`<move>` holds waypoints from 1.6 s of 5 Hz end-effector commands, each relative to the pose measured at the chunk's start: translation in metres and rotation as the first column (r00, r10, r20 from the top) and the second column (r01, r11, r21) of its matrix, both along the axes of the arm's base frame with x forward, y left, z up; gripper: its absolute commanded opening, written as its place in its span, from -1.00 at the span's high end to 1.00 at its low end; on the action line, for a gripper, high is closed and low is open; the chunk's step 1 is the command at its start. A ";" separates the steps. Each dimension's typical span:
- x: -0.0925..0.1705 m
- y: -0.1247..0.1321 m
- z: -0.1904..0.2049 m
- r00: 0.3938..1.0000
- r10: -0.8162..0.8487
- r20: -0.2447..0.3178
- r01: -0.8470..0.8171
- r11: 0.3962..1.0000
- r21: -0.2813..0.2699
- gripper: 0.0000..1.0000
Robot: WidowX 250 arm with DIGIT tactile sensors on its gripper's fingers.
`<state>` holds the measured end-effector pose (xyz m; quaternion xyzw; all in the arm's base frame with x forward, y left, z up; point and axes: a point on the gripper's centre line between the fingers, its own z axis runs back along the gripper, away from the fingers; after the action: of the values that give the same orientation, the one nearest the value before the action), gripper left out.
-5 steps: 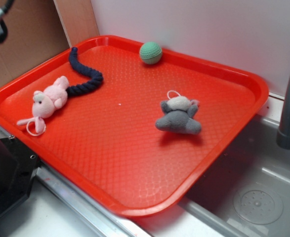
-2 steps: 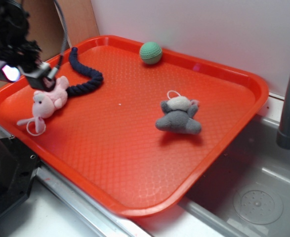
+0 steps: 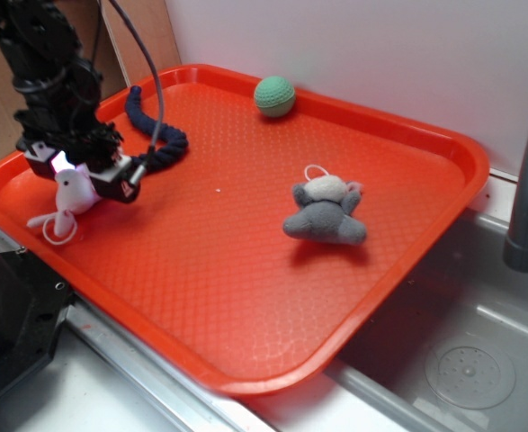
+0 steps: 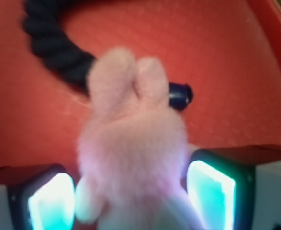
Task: Grab the pink bunny.
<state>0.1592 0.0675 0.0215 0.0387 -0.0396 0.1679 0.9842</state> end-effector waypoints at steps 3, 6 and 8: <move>0.004 -0.010 0.050 0.999 -0.043 -0.034 0.042 0.999 -0.027 1.00; 0.000 -0.095 0.181 0.969 -0.221 0.111 0.242 0.939 -0.244 1.00; 0.010 -0.130 0.200 0.957 -0.271 0.100 0.285 0.945 -0.163 1.00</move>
<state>0.1696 -0.0633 0.2091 -0.0540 -0.0448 0.0327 0.9970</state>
